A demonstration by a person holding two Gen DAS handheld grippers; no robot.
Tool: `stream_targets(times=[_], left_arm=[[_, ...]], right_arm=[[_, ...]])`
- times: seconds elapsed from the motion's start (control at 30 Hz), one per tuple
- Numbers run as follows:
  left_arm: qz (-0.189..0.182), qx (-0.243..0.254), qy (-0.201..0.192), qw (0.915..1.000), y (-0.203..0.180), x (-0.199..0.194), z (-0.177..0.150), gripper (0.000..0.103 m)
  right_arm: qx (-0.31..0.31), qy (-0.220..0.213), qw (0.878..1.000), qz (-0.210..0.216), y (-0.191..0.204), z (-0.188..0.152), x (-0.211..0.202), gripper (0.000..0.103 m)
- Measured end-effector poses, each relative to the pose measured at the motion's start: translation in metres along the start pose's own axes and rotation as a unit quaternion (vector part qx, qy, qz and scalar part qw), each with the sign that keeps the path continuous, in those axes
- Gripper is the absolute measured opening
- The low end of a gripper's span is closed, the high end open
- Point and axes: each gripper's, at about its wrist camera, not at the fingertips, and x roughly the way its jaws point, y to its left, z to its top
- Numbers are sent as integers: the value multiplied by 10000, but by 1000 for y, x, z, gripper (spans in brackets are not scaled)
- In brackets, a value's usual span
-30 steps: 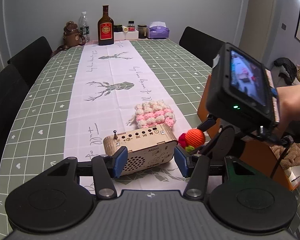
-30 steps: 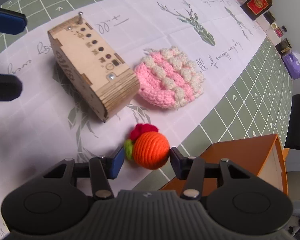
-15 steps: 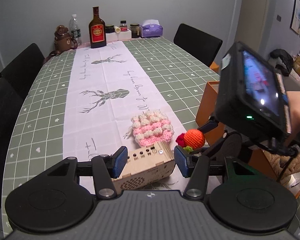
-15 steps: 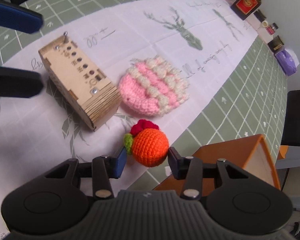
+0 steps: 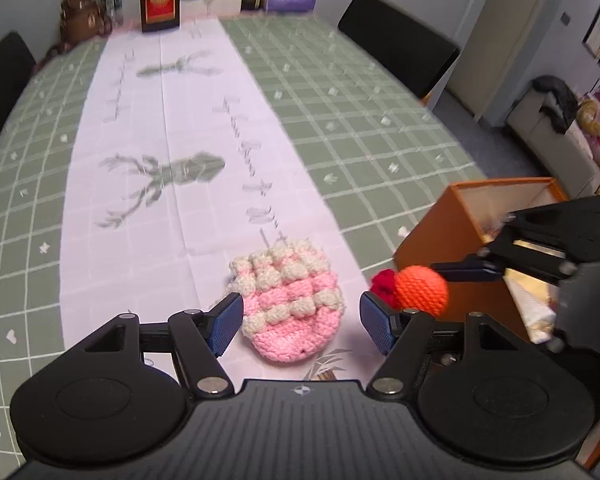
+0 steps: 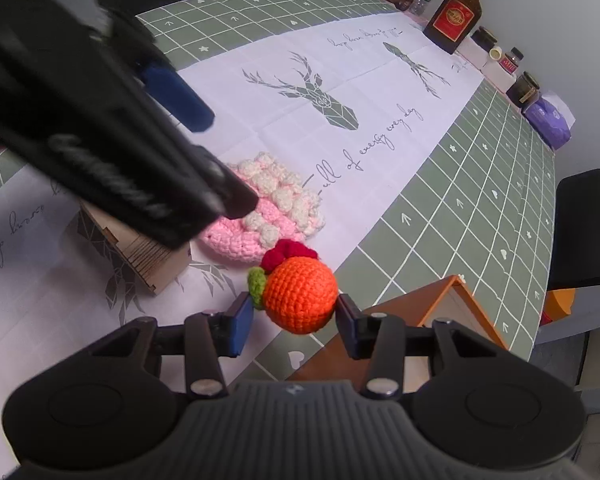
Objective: Organize soft objects
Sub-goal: 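Grasp the pink-and-white crocheted pouch with the left tool while the right tool holds the orange ball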
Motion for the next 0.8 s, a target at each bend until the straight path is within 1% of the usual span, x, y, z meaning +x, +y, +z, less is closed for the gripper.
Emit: stream_targets(times=[0.13, 0.23, 0.33, 0.43, 0.6, 0.63, 0.67, 0.73, 0.77, 0.8], left_arm=[[83, -252, 559, 9981, 15, 32, 9, 78], [149, -436, 835, 9954, 23, 49, 13, 77], [201, -542, 1030, 9930, 28, 62, 17, 77], [46, -618, 1184, 9910, 28, 71, 21, 77], [-20, -653, 1315, 9892, 20, 83, 22, 77], [-35, -652, 1286, 9895, 19, 84, 22, 71], [-84, -650, 1267, 9898, 19, 83, 21, 62], [-183, -723, 1249, 9894, 19, 82, 21, 53], [-198, -714, 1226, 9897, 18, 81, 21, 46], [-193, -689, 1178, 9905, 17, 80, 21, 43]], right_arm=[[2, -30, 10000, 83, 0, 1, 4, 45], [-32, -42, 9999, 128, 0, 3, 8, 45], [-16, -34, 9999, 146, -2, 4, 12, 45], [21, -29, 9998, 178, -5, 5, 16, 45], [-18, 13, 9998, 186, -5, 6, 24, 45], [-53, 20, 9999, 145, -4, 6, 25, 45], [-71, 22, 9999, 142, -4, 6, 25, 45], [-63, 22, 9998, 170, -4, 6, 26, 45], [-57, 25, 9998, 186, -5, 6, 27, 45], [-48, 29, 9998, 192, -5, 7, 28, 45]])
